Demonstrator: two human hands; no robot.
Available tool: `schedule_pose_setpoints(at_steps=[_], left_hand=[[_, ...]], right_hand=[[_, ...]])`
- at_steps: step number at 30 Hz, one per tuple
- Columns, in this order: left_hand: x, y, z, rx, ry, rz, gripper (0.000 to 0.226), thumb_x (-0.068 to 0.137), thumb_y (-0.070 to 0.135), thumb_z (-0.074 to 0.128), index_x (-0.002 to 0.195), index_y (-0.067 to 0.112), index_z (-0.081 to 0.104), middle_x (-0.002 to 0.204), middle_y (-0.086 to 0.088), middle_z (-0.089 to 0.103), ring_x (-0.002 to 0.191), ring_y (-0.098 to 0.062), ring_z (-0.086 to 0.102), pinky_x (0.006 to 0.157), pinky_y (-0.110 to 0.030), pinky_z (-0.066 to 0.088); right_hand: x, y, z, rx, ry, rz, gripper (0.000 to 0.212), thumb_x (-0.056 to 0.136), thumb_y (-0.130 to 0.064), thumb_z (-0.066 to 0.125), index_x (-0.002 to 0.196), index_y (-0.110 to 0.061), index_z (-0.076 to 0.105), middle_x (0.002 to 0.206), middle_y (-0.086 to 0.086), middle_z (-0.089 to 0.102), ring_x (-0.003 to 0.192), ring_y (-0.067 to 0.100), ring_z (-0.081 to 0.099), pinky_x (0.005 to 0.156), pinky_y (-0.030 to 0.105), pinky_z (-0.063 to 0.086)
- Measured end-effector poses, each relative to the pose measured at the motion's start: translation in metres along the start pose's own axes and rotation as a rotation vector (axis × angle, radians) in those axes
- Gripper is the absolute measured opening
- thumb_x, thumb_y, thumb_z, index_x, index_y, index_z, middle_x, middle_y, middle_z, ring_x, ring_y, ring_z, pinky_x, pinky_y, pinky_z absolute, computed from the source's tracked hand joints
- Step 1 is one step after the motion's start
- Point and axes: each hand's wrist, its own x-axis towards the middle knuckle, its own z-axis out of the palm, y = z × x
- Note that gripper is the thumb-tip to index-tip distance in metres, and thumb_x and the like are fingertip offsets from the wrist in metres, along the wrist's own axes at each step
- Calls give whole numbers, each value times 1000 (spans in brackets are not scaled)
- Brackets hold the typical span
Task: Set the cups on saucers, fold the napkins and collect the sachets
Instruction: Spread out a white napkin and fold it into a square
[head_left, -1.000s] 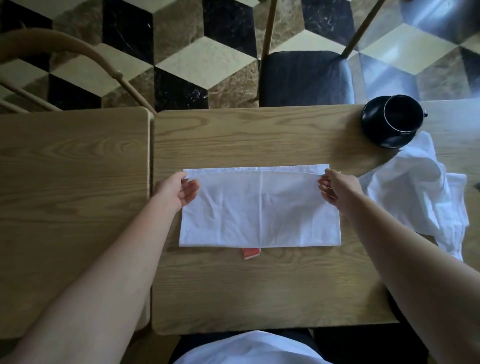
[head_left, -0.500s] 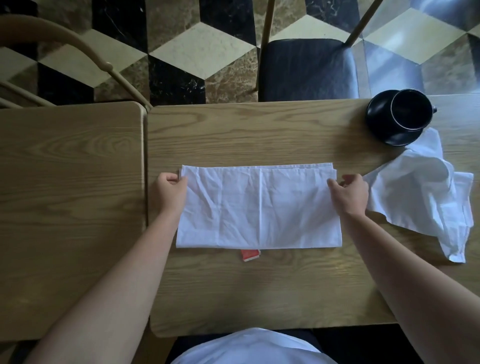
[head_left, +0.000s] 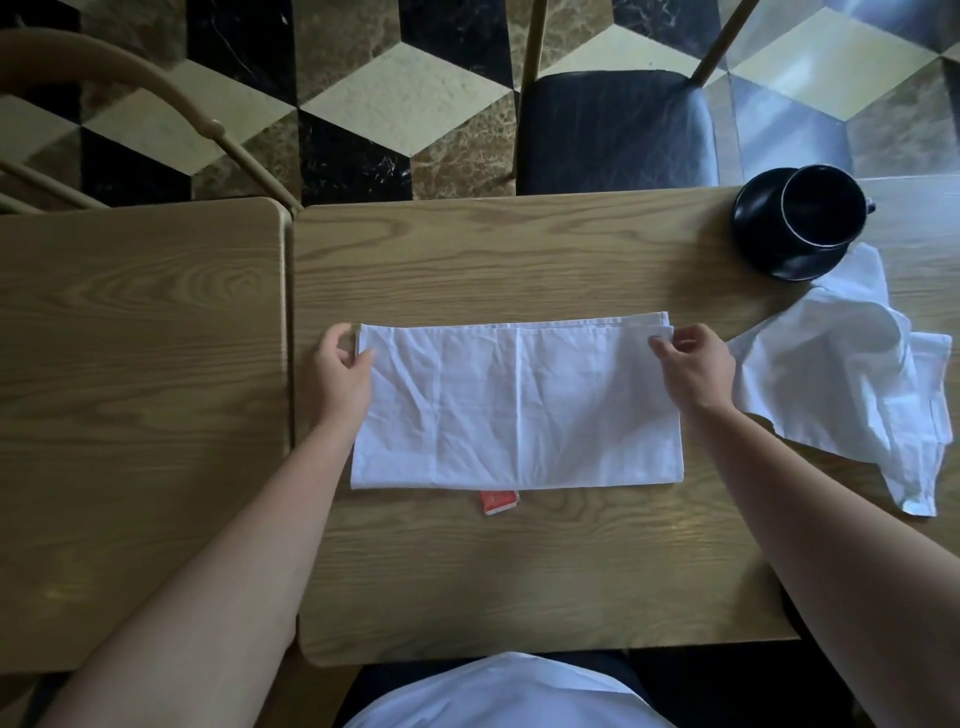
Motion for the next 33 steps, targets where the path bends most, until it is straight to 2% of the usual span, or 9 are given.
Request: schedule_pose_setpoints(at_steps=[4, 8, 11, 14, 18, 22, 27, 31, 33], left_hand=[[18, 6, 3, 160, -31, 88, 22, 87, 28, 67, 109, 29, 69, 93, -7, 62, 74, -18, 57, 73, -25, 42], [25, 6, 3, 235, -33, 128, 7, 84, 28, 70, 88, 30, 64, 90, -3, 60, 70, -15, 54, 66, -27, 39], [29, 2, 5, 228, -33, 157, 14, 81, 26, 73, 76, 25, 60, 88, -2, 57, 68, -18, 54, 64, -27, 38], [31, -4, 2, 198, 0, 135, 19, 80, 27, 70, 71, 28, 54, 83, 3, 54, 64, -10, 52, 57, -24, 37], [33, -8, 0, 155, 2, 81, 17, 80, 27, 64, 72, 26, 49, 69, 10, 57, 58, -4, 51, 49, -23, 35], [30, -3, 1, 97, 52, 2, 21, 75, 33, 65, 85, 25, 49, 71, 12, 56, 59, -7, 53, 51, -24, 36], [-8, -14, -4, 184, 44, -175, 26, 77, 39, 63, 87, 16, 55, 80, 2, 63, 73, -24, 58, 60, -29, 38], [-66, -36, -14, 319, -90, -212, 35, 82, 43, 69, 88, 10, 58, 77, -1, 60, 74, -25, 56, 60, -30, 39], [-91, -45, -17, 162, -147, -288, 28, 85, 37, 69, 84, 10, 63, 72, 2, 63, 72, -25, 58, 53, -27, 37]], right_hand=[[-2, -1, -4, -12, 32, -44, 14, 89, -35, 63, 99, -25, 66, 89, -10, 66, 84, 13, 60, 69, 24, 41], [0, 4, -6, -86, 80, -35, 20, 89, -37, 63, 93, -18, 69, 84, -9, 65, 86, 19, 63, 72, 29, 46], [1, 6, -7, -127, 96, -81, 21, 91, -37, 62, 87, -16, 66, 89, -2, 66, 87, 22, 62, 71, 33, 46], [4, 4, -7, -111, 87, -150, 20, 92, -34, 63, 88, -15, 66, 100, 4, 68, 94, 23, 60, 81, 37, 49], [11, -5, -3, -70, 41, -120, 18, 93, -36, 62, 90, -18, 65, 90, -4, 66, 90, 18, 59, 73, 29, 39], [17, -10, 1, -116, 0, -87, 23, 91, -39, 63, 100, -18, 64, 94, -2, 62, 88, 15, 54, 74, 24, 35], [4, 4, -1, -159, -66, -19, 35, 83, -42, 67, 72, -23, 39, 80, 2, 50, 75, 21, 49, 55, 30, 32], [-31, 34, -6, -178, -128, 93, 47, 81, -51, 70, 104, -15, 50, 96, 0, 59, 87, 23, 56, 73, 33, 42], [-47, 46, -10, -212, -140, 119, 48, 81, -51, 70, 104, -14, 50, 101, 3, 59, 95, 27, 58, 76, 34, 42]])
